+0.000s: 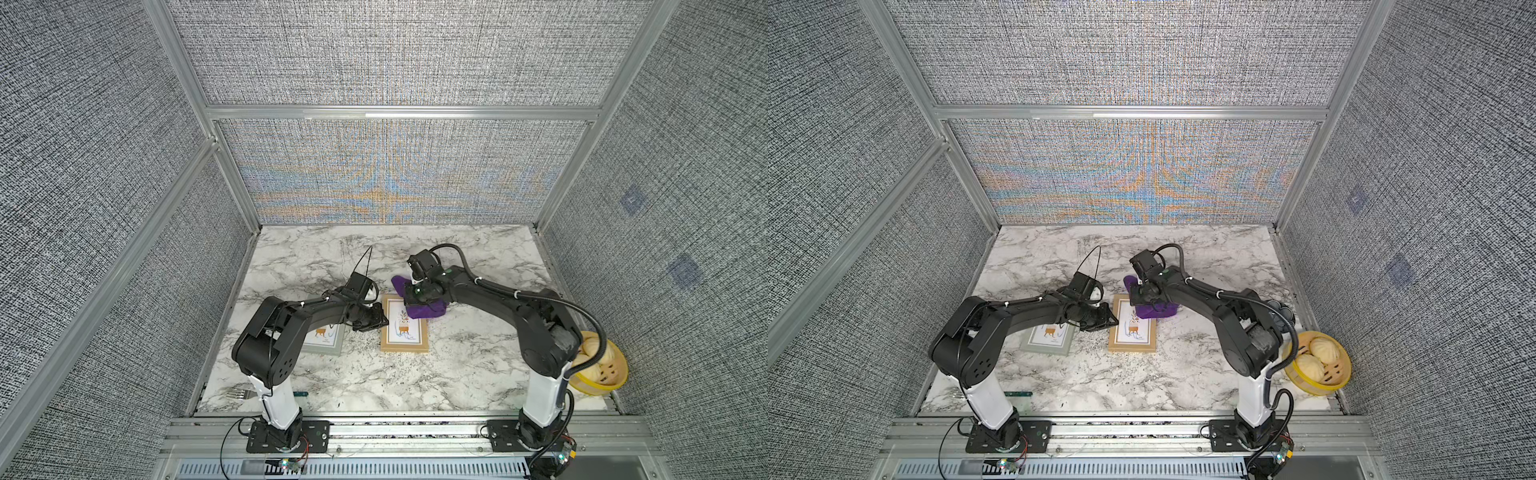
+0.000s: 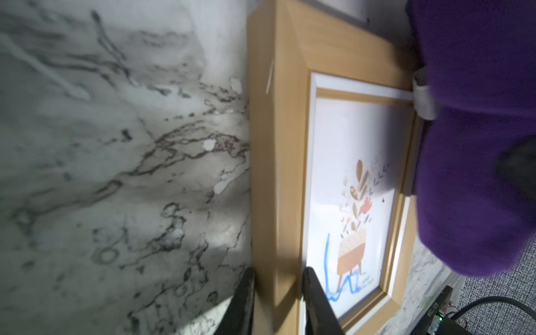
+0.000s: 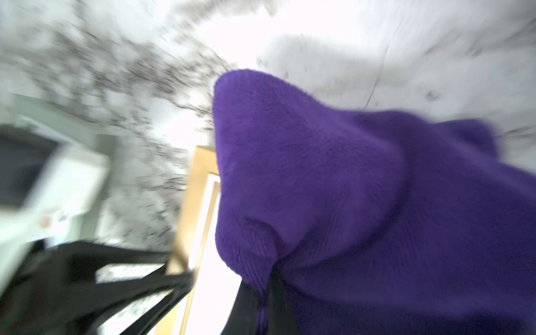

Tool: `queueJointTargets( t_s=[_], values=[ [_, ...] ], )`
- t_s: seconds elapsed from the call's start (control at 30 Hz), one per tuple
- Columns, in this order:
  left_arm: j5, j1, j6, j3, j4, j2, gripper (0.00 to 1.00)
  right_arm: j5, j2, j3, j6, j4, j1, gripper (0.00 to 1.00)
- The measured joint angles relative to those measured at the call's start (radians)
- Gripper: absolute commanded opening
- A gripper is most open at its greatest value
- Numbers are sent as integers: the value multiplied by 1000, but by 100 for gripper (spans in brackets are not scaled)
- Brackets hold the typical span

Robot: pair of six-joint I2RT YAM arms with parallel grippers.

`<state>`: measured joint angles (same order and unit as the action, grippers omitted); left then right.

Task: Wipe the picture frame with a cloth
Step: Wipe the dirt from the picture frame.

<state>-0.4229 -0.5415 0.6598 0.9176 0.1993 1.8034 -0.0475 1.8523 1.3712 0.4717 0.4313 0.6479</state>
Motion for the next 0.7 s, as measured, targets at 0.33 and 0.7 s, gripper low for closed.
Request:
queueJointTargets(
  t_s=[0.33, 0.7],
  values=[
    [6, -2, -1, 1, 3, -6, 13, 118, -330, -103, -46, 156, -38, 0],
    [10, -2, -2, -5, -3, -7, 13, 117, -131, -132, -16, 193, 69, 0]
  ],
)
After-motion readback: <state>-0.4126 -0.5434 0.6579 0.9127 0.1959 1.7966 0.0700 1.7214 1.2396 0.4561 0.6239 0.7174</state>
